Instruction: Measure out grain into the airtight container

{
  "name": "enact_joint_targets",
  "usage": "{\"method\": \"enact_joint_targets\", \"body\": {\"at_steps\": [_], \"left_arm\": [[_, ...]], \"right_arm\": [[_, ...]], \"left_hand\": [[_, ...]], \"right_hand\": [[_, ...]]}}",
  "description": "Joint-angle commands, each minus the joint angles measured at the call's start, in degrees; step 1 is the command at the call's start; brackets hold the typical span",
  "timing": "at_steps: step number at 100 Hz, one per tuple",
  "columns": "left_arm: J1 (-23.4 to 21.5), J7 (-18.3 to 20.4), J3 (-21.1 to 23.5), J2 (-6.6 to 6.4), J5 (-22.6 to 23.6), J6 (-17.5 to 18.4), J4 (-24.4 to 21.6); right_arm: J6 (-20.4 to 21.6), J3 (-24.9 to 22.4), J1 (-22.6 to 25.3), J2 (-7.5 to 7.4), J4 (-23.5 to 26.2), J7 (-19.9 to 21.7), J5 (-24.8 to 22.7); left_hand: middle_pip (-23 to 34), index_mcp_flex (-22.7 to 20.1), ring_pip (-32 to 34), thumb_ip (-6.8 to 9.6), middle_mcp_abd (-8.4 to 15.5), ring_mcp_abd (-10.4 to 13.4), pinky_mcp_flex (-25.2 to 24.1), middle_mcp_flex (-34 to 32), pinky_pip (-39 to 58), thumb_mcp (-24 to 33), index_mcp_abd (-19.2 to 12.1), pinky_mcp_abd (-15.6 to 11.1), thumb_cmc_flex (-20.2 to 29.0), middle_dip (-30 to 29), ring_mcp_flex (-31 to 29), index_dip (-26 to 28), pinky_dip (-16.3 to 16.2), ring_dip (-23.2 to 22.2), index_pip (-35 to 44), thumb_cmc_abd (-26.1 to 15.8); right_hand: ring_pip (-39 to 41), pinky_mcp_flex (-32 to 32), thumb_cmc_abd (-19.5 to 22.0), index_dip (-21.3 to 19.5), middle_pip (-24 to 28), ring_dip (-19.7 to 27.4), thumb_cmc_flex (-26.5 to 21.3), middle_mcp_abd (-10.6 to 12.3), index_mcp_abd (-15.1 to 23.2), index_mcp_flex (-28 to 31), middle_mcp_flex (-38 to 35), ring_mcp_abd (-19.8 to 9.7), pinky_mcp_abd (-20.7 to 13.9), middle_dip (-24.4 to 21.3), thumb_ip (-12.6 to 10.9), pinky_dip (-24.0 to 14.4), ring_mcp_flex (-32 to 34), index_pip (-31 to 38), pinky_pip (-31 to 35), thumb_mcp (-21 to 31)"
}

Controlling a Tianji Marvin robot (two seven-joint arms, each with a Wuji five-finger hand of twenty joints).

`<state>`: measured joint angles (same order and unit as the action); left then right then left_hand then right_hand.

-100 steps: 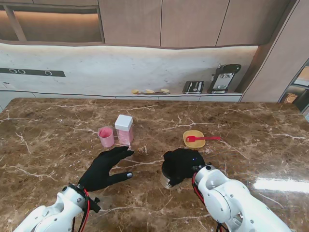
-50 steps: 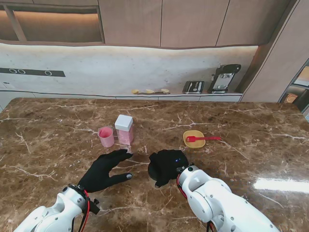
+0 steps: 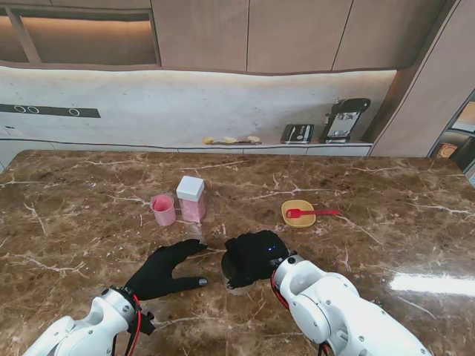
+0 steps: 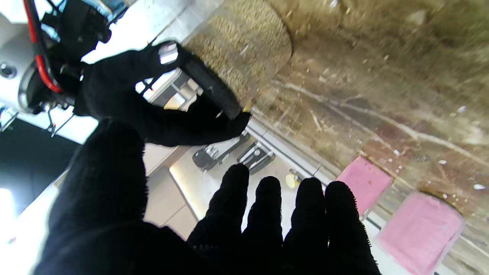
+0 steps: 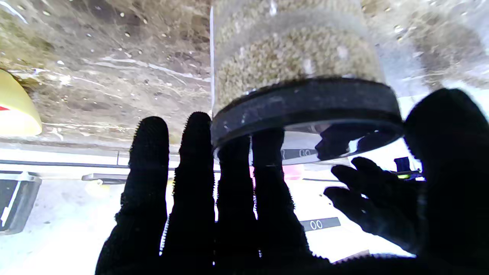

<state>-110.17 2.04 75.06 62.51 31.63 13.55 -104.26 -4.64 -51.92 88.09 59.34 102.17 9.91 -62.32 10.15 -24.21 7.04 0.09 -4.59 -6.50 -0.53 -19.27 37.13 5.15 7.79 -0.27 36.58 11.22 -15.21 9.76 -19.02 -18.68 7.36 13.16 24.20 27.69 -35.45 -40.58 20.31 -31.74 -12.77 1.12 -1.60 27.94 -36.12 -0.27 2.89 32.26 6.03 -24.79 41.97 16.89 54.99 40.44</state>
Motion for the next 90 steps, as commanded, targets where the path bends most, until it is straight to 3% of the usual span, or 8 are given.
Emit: {"method": "enact_joint_targets", "body": {"at_steps": [1, 6, 16, 41, 51, 59, 76, 90], "left_arm": [[-0.16, 1.55, -0.24, -0.58, 0.80, -0.86, 0.69], [0.02, 2.26, -0.32, -0.74, 0.96, -1.10, 0.88], [0.55, 2.72, -0.82, -0.89, 1.28, -1.20, 1.61], [3.36, 4.77, -4.31, -1.33, 0.90, -3.03, 4.18], [4.99, 5.52, -6.22, -1.44, 0.37, -4.37, 5.46], [6.33, 5.87, -7.69, -1.47, 0.16, -5.76, 6.50], [9.74, 4.73, -11.27, -1.14, -0.29, -7.83, 9.66], [12.71, 4.33, -14.17, -0.87, -1.39, -9.17, 12.25]], "right_arm": [[0.29, -0.02, 0.64, -0.13, 0.50, 0.54, -0.34], [0.52, -0.18, 0.91, -0.11, 0.77, 0.28, -0.55], [0.97, -0.89, 1.72, -0.01, 1.52, -0.92, -1.12], [0.76, -3.22, 4.09, 0.29, 4.20, -3.20, -3.02], [-0.33, -3.54, 4.47, 0.23, 5.21, -1.61, -3.15], [-1.16, -3.48, 4.50, 0.10, 5.79, 0.39, -3.30], [-3.30, -2.45, 4.17, -0.19, 6.69, 4.35, -3.42], [-4.86, -0.69, 3.19, -0.19, 5.77, 4.14, -4.45]], "left_hand": [[1.22, 2.53, 0.26, 0.62, 0.26, 2.23, -0.99, 3.53, -1.67, 3.60, 1.27, -2.47, -1.17, -0.12, 1.84, -1.06, 1.04, -0.22, 0.19, 3.09], [1.39, 3.23, 0.30, 0.48, 0.12, 2.28, -0.95, 4.11, -2.34, 4.32, 1.57, -2.61, -0.81, 0.06, 2.24, -1.00, 1.39, -0.31, 0.13, 4.97], [1.77, 4.44, 0.38, -1.11, 0.07, 2.32, -0.72, 4.94, -3.51, 15.33, 1.99, -2.86, -4.26, 0.42, 2.74, -0.79, 1.80, -0.58, 0.39, 10.64], [2.67, 11.10, 0.29, -3.73, 0.60, 4.00, -0.43, 8.34, -6.07, 23.57, 2.67, -4.34, -3.79, 1.79, 4.23, -1.34, 3.02, -0.82, -0.96, 18.07], [0.83, 15.80, 0.15, -4.49, 0.75, 4.48, -0.24, 8.62, -7.56, 24.86, 3.11, -4.97, -4.06, 1.75, 5.12, -0.97, 3.76, -0.92, -1.77, 19.14], [-0.11, 16.49, 0.00, -4.75, 0.83, 4.53, -0.13, 8.95, -8.86, 25.14, 3.45, -5.20, -4.19, 2.63, 5.79, -2.09, 4.28, -1.00, -7.89, 19.04], [-2.51, 16.67, -0.21, -4.79, 1.62, 4.85, -0.17, 9.88, -10.48, 25.30, 3.54, -5.48, -4.17, 3.77, 6.52, -6.39, 4.62, -1.16, -9.72, 18.79], [-3.30, 16.57, -0.52, -4.84, 1.83, 5.08, -0.33, 10.41, -12.17, 25.03, 3.21, -5.77, -4.34, 4.26, 7.35, -8.74, 4.80, -1.13, -10.18, 18.39]], "right_hand": [[-2.12, -1.65, -0.32, 0.53, -1.55, 1.49, 2.03, 1.15, 0.18, -2.07, 1.93, -0.18, 0.12, -1.19, -2.57, -1.49, -2.75, -0.58, -1.95, 2.02], [-3.28, -2.79, -0.30, 0.87, -2.19, 2.17, 2.16, 1.12, -0.02, -2.37, 2.35, -0.01, 0.11, -1.72, -2.52, -1.45, -3.55, -0.99, -3.31, 2.20], [-5.31, -5.15, -0.13, 1.34, -3.05, 3.47, 2.17, 1.00, -0.17, -2.75, 3.07, 0.30, 0.06, -2.50, -2.44, -1.18, -5.29, -1.47, -5.89, 2.17], [-5.61, -5.25, -0.43, 1.70, -3.22, 3.90, 1.48, 0.61, -0.21, -2.01, 2.40, 1.01, 0.37, -2.87, -2.38, -1.45, -4.65, -1.34, -6.93, 1.95], [-4.40, -3.84, -0.49, 1.89, -3.39, 3.19, 1.51, 0.27, -0.57, -2.40, 2.87, 1.14, 0.07, -2.93, -2.33, -2.05, -3.89, -1.47, -6.18, 1.80], [-2.97, -2.84, -0.61, 2.13, -3.47, 2.13, 1.76, -0.08, -1.00, -3.01, 3.44, 1.39, -0.02, -2.91, -2.26, -2.66, -3.66, -1.68, -5.50, 1.77], [-2.16, -1.62, -0.78, 2.54, -4.21, 1.32, 2.10, -0.61, -2.18, -5.71, 6.24, 1.92, 0.13, -3.05, -2.10, -3.08, -4.28, -2.81, -4.65, 1.72], [1.06, 0.83, -1.14, 2.09, -2.56, -1.09, -0.15, -1.12, -2.99, -6.46, 7.11, 1.25, -0.15, -2.07, -2.11, -3.86, -3.39, -2.56, -2.03, 0.70]]}}
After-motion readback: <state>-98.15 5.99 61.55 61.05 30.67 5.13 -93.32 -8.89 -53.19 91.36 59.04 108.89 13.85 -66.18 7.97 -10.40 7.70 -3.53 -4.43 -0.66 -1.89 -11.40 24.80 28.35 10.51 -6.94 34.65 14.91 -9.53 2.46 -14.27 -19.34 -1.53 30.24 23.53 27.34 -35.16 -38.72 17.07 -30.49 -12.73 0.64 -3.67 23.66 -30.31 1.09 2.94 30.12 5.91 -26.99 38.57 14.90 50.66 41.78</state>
